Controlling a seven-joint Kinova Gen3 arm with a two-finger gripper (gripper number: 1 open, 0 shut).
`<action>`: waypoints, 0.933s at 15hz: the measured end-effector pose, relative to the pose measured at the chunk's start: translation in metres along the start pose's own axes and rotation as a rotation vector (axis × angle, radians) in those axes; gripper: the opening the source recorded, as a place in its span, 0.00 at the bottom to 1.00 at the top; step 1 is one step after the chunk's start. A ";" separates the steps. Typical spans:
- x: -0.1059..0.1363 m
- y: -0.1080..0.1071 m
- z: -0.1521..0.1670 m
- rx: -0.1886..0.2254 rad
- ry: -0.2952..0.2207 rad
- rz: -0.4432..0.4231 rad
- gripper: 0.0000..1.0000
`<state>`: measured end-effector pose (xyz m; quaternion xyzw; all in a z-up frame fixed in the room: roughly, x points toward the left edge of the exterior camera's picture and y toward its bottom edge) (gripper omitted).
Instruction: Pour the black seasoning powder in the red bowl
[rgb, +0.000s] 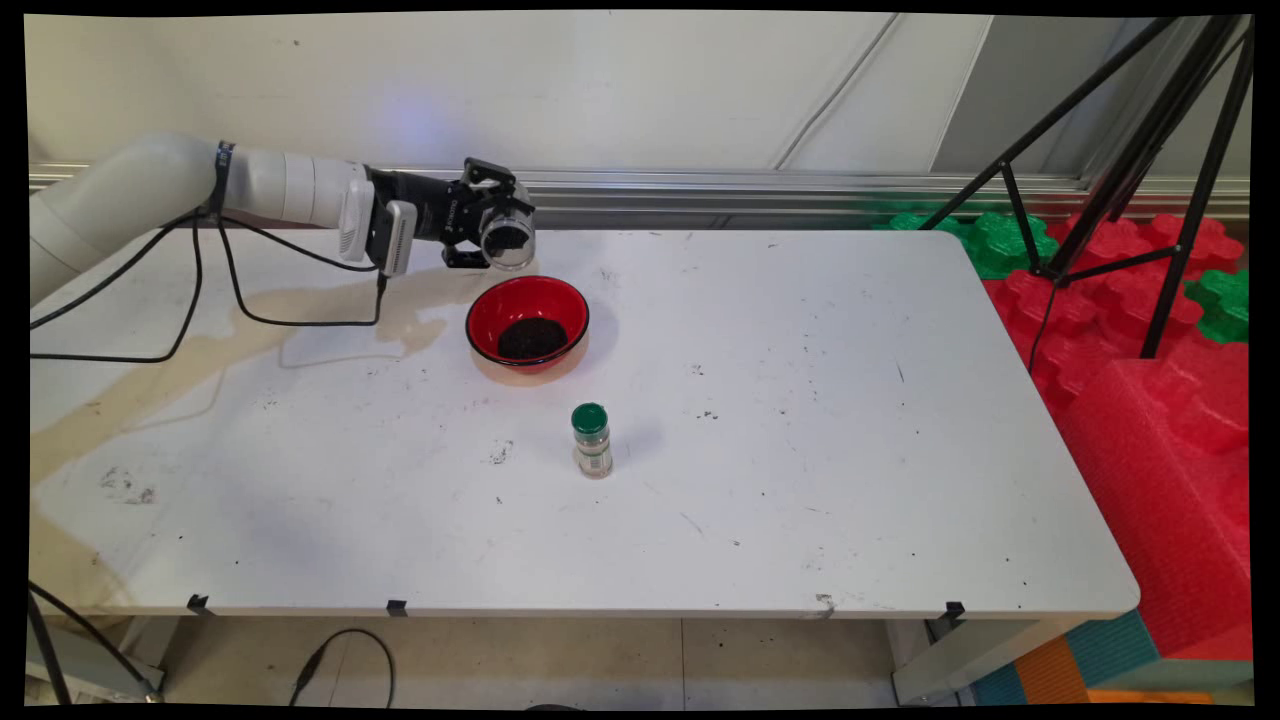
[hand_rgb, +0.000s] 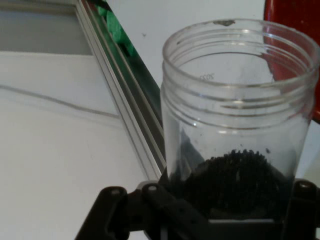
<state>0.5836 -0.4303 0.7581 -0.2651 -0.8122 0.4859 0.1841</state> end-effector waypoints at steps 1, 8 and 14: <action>0.001 0.000 0.000 0.000 0.000 0.017 0.00; 0.005 0.000 -0.001 0.001 -0.007 0.159 0.00; 0.009 -0.003 -0.002 0.010 -0.014 0.268 0.00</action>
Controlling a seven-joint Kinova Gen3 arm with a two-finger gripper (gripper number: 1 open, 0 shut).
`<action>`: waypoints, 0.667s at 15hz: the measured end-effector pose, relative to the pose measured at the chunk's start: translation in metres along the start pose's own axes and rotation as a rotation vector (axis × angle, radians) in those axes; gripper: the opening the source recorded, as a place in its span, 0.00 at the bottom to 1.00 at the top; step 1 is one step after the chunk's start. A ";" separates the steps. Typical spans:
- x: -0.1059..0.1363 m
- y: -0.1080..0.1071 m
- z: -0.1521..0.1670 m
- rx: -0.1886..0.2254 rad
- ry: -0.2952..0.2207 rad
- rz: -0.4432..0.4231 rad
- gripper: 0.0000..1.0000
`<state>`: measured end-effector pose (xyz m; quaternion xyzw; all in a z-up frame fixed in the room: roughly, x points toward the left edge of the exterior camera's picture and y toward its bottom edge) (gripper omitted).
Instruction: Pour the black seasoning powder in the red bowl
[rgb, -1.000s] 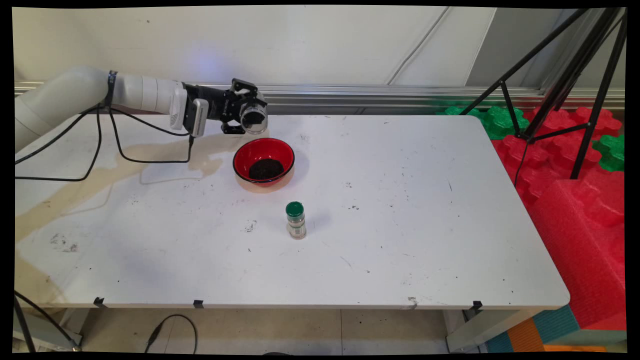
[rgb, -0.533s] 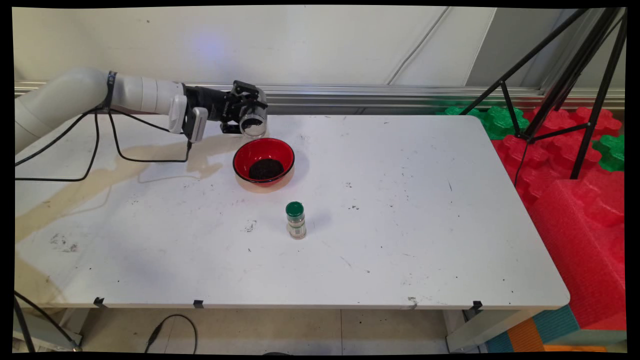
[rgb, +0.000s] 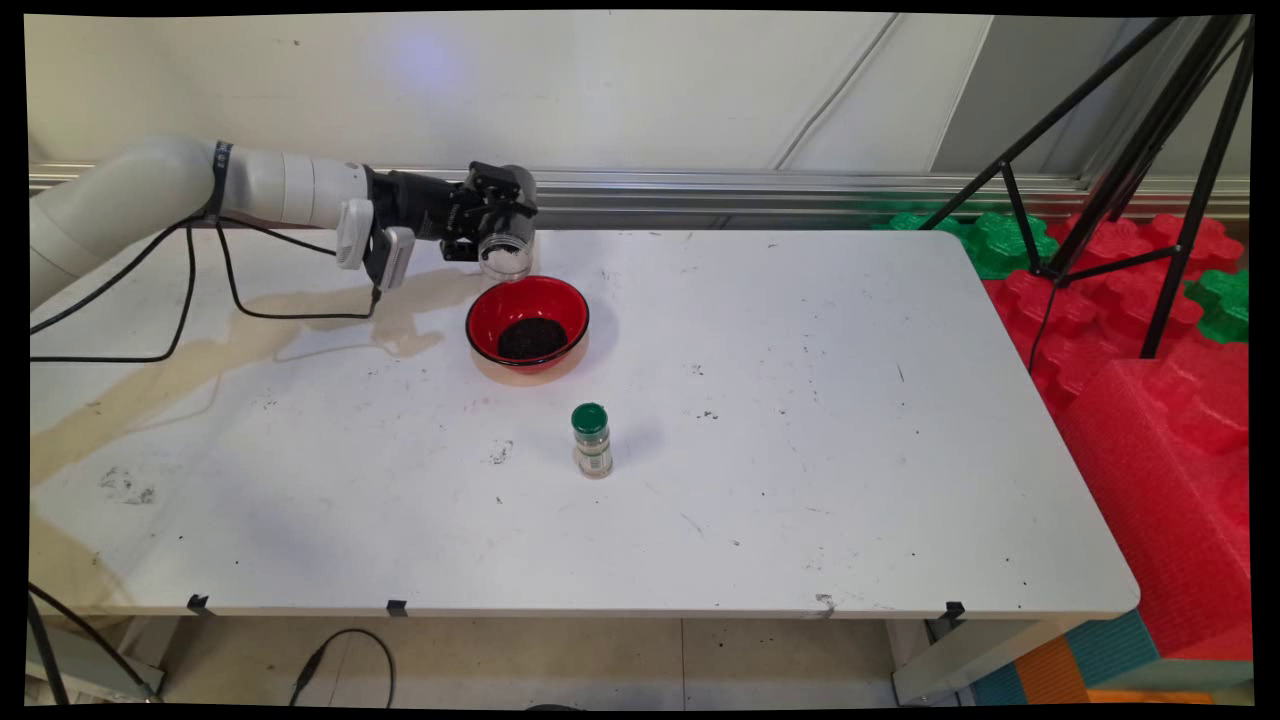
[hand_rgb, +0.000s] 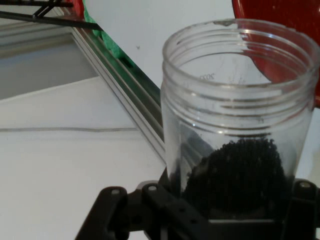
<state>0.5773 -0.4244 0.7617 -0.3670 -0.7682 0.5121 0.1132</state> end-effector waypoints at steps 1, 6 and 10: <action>0.000 0.000 0.000 0.002 -0.001 0.014 0.00; 0.002 -0.004 -0.002 0.015 -0.008 0.110 0.00; 0.003 -0.007 -0.003 0.025 -0.012 0.168 0.00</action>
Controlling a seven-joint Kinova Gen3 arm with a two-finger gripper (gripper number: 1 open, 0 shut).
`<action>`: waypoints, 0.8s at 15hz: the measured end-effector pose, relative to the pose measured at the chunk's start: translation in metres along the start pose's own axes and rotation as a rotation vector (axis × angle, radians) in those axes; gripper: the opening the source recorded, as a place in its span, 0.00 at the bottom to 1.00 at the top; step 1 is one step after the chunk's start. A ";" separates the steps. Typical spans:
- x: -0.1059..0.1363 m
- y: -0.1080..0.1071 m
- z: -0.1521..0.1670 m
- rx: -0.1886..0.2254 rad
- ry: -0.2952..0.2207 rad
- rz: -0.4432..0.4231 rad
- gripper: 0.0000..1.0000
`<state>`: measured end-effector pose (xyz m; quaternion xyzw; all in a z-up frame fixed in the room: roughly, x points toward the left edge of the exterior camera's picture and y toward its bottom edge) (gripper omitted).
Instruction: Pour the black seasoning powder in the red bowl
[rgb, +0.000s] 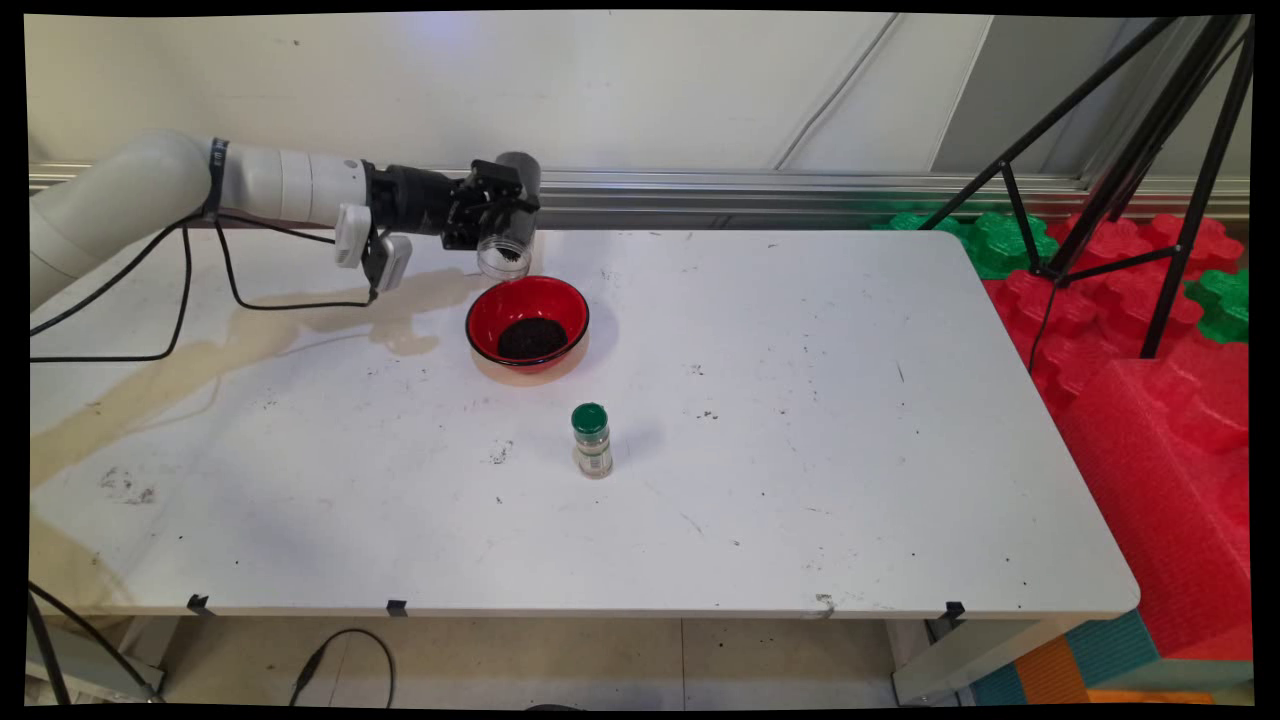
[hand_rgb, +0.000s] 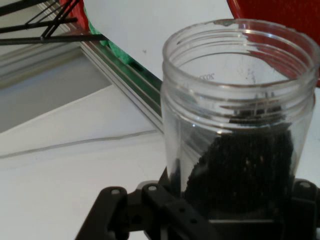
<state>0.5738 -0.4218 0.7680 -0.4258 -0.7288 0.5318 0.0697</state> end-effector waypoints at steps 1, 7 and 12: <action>0.000 -0.001 0.000 0.003 -0.002 0.017 0.00; 0.000 -0.006 -0.001 0.023 -0.010 0.105 0.00; 0.000 -0.011 -0.001 0.039 -0.014 0.158 0.00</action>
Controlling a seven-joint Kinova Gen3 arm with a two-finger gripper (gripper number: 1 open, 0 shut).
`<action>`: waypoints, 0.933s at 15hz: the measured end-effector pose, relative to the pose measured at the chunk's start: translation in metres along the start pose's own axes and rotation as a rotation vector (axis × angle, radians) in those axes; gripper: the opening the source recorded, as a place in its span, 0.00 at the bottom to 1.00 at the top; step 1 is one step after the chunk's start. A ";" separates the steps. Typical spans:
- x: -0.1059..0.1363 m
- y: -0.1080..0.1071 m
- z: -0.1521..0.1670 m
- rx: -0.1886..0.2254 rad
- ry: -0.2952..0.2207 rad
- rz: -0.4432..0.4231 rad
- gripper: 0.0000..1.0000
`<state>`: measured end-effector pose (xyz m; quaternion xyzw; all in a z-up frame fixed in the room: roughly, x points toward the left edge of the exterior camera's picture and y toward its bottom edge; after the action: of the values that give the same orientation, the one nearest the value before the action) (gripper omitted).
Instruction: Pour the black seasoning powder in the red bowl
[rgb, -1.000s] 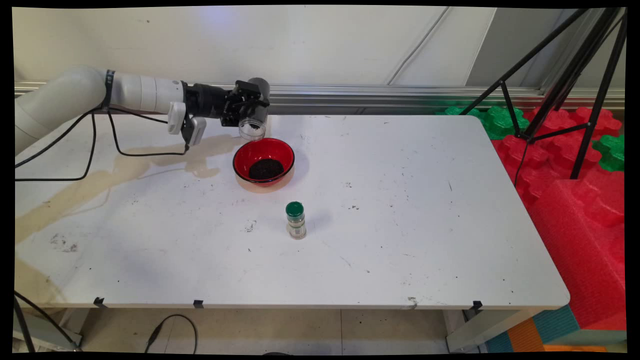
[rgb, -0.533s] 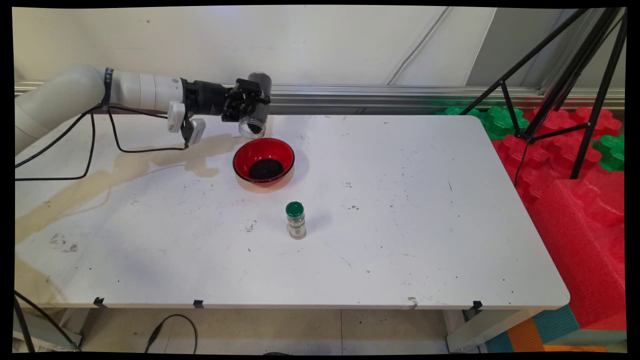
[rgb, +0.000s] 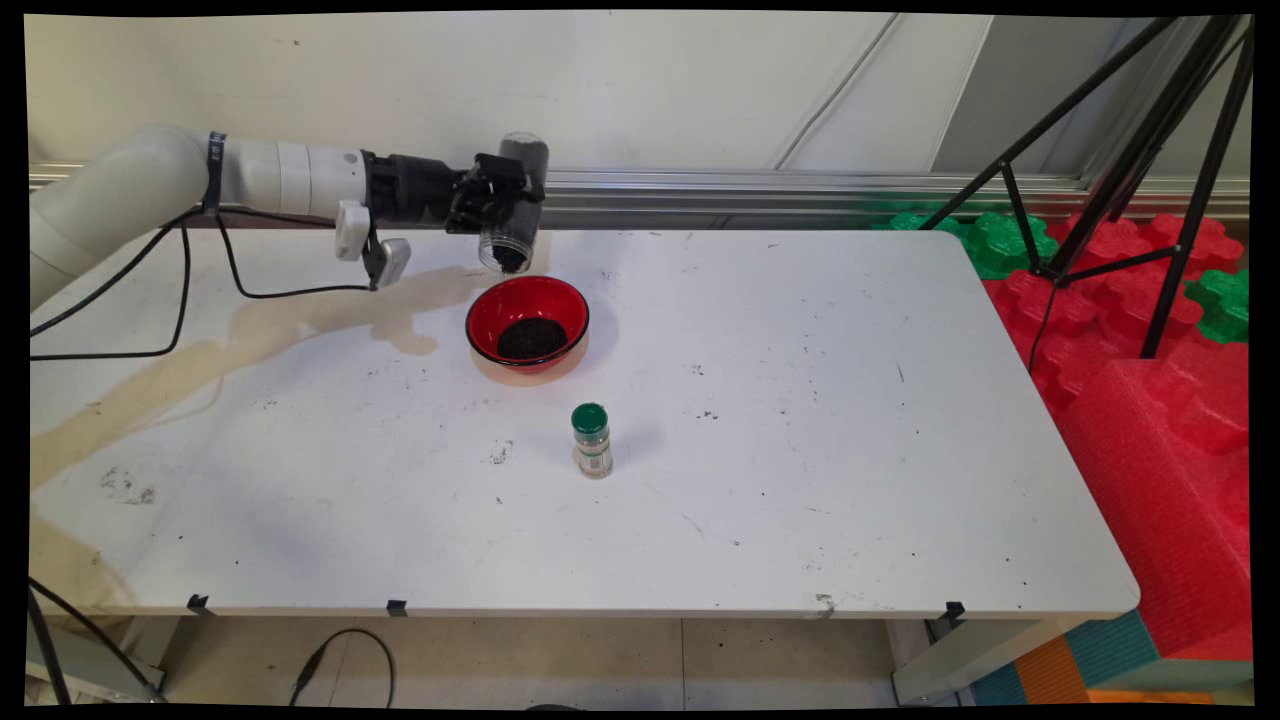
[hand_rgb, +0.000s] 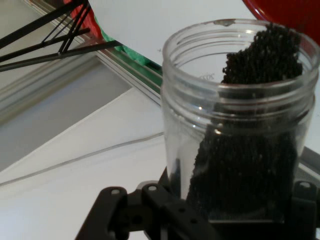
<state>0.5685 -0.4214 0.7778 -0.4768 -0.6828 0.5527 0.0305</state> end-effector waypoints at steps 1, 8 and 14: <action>0.000 -0.001 0.000 0.003 -0.001 0.008 0.00; -0.001 -0.006 0.002 0.018 -0.006 0.052 0.00; -0.003 -0.009 0.004 0.026 -0.010 0.078 0.00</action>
<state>0.5623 -0.4256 0.7841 -0.4997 -0.6568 0.5646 0.0117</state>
